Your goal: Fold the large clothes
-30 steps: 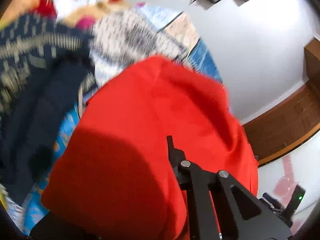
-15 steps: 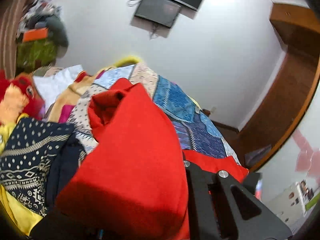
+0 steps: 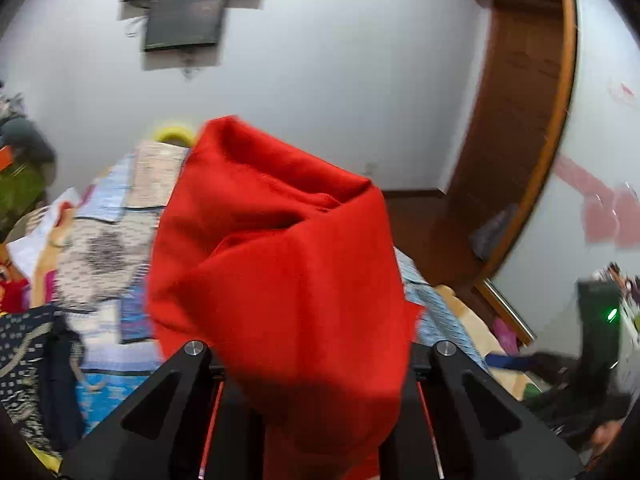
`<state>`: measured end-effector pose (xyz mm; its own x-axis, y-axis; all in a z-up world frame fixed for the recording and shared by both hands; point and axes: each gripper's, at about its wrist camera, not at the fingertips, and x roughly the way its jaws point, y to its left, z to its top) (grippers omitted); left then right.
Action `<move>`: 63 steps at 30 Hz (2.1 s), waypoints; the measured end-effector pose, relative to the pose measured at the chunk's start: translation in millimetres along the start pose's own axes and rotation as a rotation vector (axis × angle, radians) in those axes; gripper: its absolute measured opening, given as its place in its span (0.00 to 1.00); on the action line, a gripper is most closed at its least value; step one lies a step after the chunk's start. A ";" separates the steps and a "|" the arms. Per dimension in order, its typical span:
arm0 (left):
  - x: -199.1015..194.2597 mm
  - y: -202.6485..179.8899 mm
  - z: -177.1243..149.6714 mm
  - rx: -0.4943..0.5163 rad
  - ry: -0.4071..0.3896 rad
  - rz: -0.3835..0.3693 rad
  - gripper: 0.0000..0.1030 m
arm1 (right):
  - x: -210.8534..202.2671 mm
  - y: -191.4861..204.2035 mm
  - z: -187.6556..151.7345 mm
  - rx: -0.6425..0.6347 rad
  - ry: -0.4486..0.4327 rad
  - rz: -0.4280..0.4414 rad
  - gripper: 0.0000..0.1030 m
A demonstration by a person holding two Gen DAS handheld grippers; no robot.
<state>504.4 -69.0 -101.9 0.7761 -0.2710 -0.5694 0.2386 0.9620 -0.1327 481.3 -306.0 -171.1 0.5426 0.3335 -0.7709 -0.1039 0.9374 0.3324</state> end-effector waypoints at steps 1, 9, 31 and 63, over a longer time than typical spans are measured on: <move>5.4 -15.5 -5.5 0.018 0.015 -0.018 0.08 | -8.8 -12.2 -0.9 0.006 -0.008 -0.024 0.95; 84.0 -81.6 -90.5 0.167 0.405 -0.154 0.09 | -53.1 -64.5 -29.1 0.079 -0.019 -0.081 0.95; -30.5 -2.1 -103.1 0.278 0.393 -0.114 0.90 | 12.9 0.4 -29.8 0.023 0.060 0.053 0.95; 54.0 92.0 -70.0 -0.165 0.402 -0.361 0.34 | 96.2 41.4 -12.6 0.023 0.168 0.393 0.28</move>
<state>527.4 7.2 -201.7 0.3710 -0.5809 -0.7245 0.3280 0.8119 -0.4829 518.8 -233.8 -238.3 0.3219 0.6782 -0.6606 -0.2560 0.7341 0.6289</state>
